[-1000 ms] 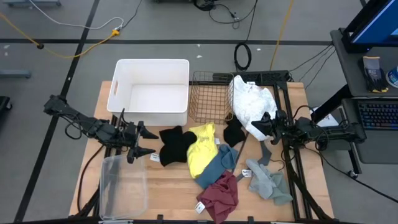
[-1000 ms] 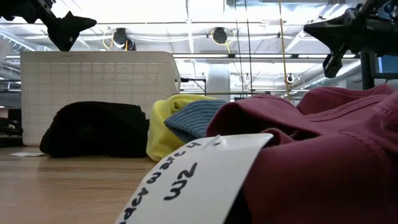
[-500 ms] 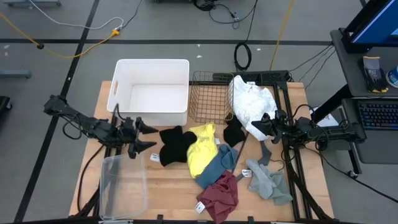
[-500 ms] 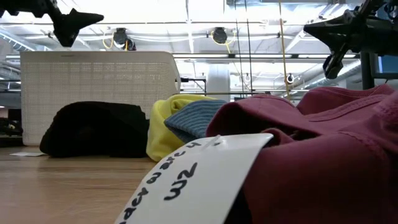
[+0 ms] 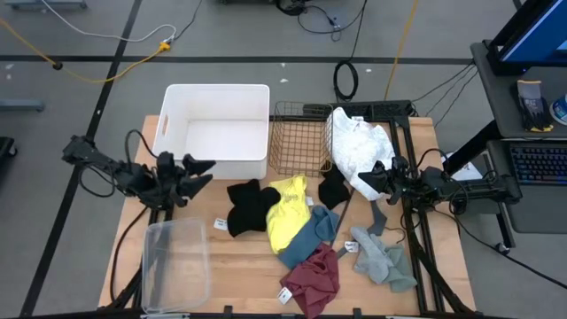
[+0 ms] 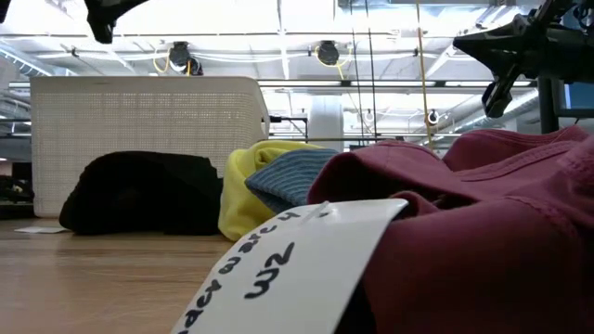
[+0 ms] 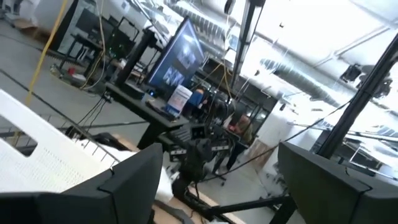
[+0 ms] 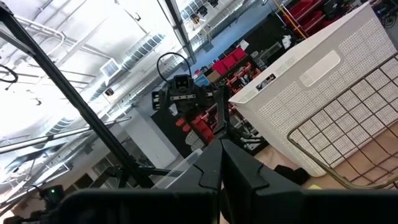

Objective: Pick & Place Cloths
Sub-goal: Put the black boxers into the wire basket

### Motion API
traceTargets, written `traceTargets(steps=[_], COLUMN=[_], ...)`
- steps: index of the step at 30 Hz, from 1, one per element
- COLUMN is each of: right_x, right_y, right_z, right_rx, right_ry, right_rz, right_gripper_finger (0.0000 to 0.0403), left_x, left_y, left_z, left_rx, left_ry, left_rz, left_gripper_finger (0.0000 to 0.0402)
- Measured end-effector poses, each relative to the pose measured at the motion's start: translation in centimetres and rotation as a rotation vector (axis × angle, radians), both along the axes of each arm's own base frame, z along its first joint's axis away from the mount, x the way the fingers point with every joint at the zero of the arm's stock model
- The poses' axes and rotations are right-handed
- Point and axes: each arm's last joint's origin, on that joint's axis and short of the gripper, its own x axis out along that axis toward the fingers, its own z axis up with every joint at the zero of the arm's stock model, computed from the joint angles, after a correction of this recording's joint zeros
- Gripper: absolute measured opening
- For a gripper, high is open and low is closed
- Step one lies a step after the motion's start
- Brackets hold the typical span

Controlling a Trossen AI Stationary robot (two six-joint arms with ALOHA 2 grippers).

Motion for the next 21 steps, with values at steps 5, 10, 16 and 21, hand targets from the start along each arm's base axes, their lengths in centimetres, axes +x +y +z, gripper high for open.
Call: traceTargets(steps=[5,10,16,21], right_x=[0.0,0.0,0.0,0.0], right_y=[0.0,0.0,0.0,0.0], right_z=[0.0,0.0,0.0,0.0], right_rx=[-0.002,-0.002,-0.002,-0.002], right_ry=[0.001,0.0,0.001,0.001], right_rz=[0.0,-0.001,0.0,-0.001], right_gripper_finger=[0.0004,0.0004,0.0004,0.0004], left_x=[1.1,3.2,6.3,8.7], left_y=[-0.6,-1.6,-3.1,-4.4], left_z=[1.7,3.7,5.8,6.6], left_rx=[0.078,0.151,0.163,0.167], left_ry=[0.038,0.176,0.382,0.528], left_rz=[0.02,0.032,0.032,0.029], left_gripper_finger=[0.0324,0.0324,0.0324,0.0324])
